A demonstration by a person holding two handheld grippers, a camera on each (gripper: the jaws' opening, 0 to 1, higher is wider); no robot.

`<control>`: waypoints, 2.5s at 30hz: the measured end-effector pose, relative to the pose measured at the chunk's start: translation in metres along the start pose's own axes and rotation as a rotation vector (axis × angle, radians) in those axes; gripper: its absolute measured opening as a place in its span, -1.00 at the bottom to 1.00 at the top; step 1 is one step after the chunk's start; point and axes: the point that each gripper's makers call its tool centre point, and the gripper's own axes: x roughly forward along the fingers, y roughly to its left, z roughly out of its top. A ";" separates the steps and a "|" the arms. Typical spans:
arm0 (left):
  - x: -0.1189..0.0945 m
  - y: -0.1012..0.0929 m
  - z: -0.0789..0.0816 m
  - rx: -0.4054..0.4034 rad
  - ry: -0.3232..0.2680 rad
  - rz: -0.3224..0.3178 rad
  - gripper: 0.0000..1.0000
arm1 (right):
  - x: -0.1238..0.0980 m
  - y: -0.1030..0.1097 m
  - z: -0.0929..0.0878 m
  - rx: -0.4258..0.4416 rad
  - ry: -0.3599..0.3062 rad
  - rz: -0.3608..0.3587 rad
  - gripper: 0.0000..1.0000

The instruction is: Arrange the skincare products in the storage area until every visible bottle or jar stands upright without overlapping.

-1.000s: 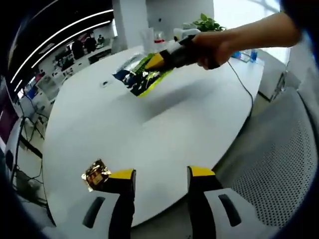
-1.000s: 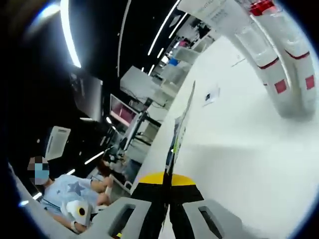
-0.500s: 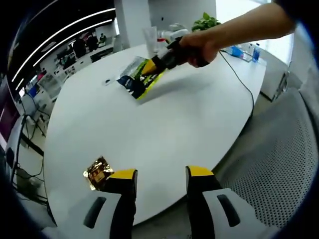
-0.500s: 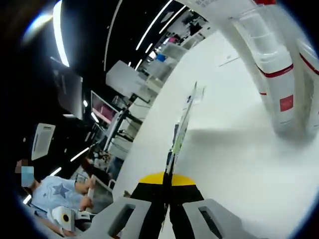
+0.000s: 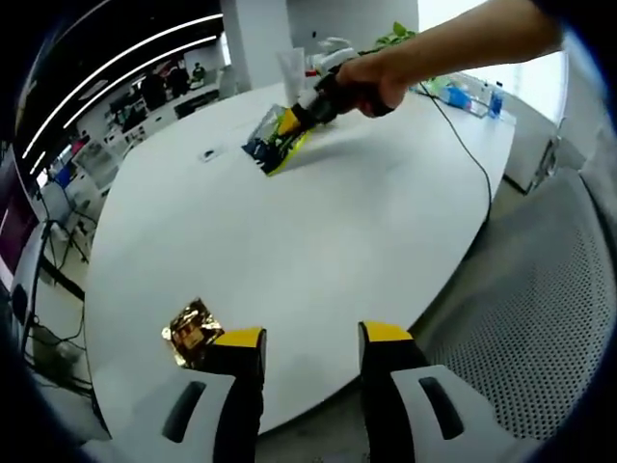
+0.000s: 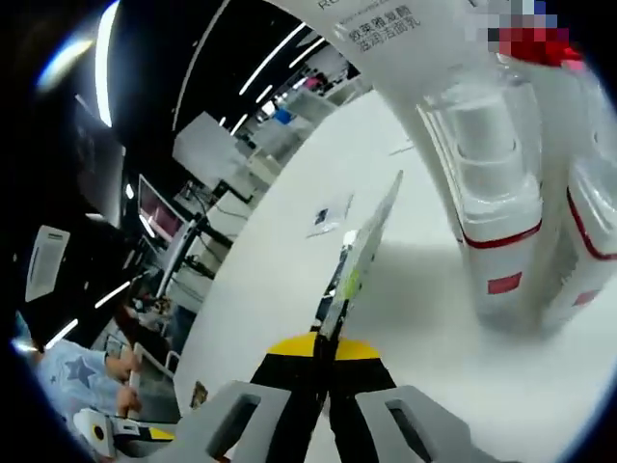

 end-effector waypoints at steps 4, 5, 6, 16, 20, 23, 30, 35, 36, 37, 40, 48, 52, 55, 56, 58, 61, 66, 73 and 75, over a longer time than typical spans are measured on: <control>0.000 0.000 0.000 0.000 0.002 0.002 -0.32 | 0.000 -0.011 0.002 -0.027 0.010 -0.053 -1.00; -0.001 0.000 0.000 0.000 0.000 0.002 -0.32 | 0.001 -0.013 0.002 -0.039 0.018 -0.064 -0.99; 0.000 0.000 0.000 -0.001 0.001 0.003 -0.32 | 0.001 -0.016 0.001 -0.074 0.032 -0.080 -0.98; 0.000 0.002 -0.001 -0.002 0.004 0.010 -0.32 | -0.004 -0.043 0.006 -0.201 0.054 -0.223 -0.71; -0.001 0.003 -0.001 -0.002 0.001 0.011 -0.32 | -0.009 -0.054 0.002 -0.267 0.073 -0.291 -0.59; -0.001 0.003 -0.001 0.000 0.003 0.010 -0.32 | -0.013 -0.059 0.000 -0.296 0.077 -0.315 -0.57; -0.002 0.004 0.002 0.008 -0.011 0.019 -0.35 | -0.035 -0.054 -0.001 -0.381 -0.023 -0.364 -0.52; -0.001 0.003 0.001 0.011 -0.006 0.016 -0.35 | -0.019 -0.023 -0.001 -0.541 -0.018 -0.294 -0.43; -0.002 0.004 0.001 0.013 -0.008 0.020 -0.36 | -0.015 -0.022 -0.003 -0.546 -0.001 -0.297 -0.40; -0.003 0.005 0.002 0.015 -0.012 0.024 -0.36 | -0.010 -0.022 -0.005 -0.565 0.018 -0.305 -0.38; -0.004 0.007 0.002 0.009 -0.014 0.035 -0.37 | 0.001 -0.021 -0.002 -0.539 0.021 -0.306 -0.36; -0.002 0.008 -0.001 0.009 0.002 0.035 -0.38 | 0.032 -0.017 0.029 -0.542 -0.002 -0.331 -0.09; -0.002 0.007 -0.002 0.009 0.006 0.031 -0.37 | 0.045 -0.031 0.029 -0.563 0.032 -0.381 0.09; -0.001 0.007 -0.003 0.010 0.014 0.030 -0.37 | 0.050 -0.034 0.026 -0.562 0.052 -0.394 0.14; -0.001 0.007 -0.004 0.009 0.016 0.030 -0.37 | 0.050 -0.033 0.026 -0.572 0.048 -0.392 0.14; -0.001 0.007 -0.005 0.010 0.018 0.028 -0.38 | 0.051 -0.035 0.028 -0.585 0.049 -0.392 0.16; -0.001 0.007 -0.005 0.010 0.021 0.029 -0.38 | 0.053 -0.035 0.031 -0.599 0.045 -0.386 0.16; -0.001 0.007 -0.006 0.007 0.025 0.032 -0.39 | 0.057 -0.035 0.035 -0.615 0.058 -0.375 0.16; -0.001 0.008 -0.006 0.007 0.028 0.034 -0.38 | 0.053 -0.037 0.035 -0.619 0.070 -0.381 0.15; -0.001 0.008 -0.006 0.007 0.028 0.035 -0.38 | 0.048 -0.036 0.035 -0.616 0.086 -0.387 0.10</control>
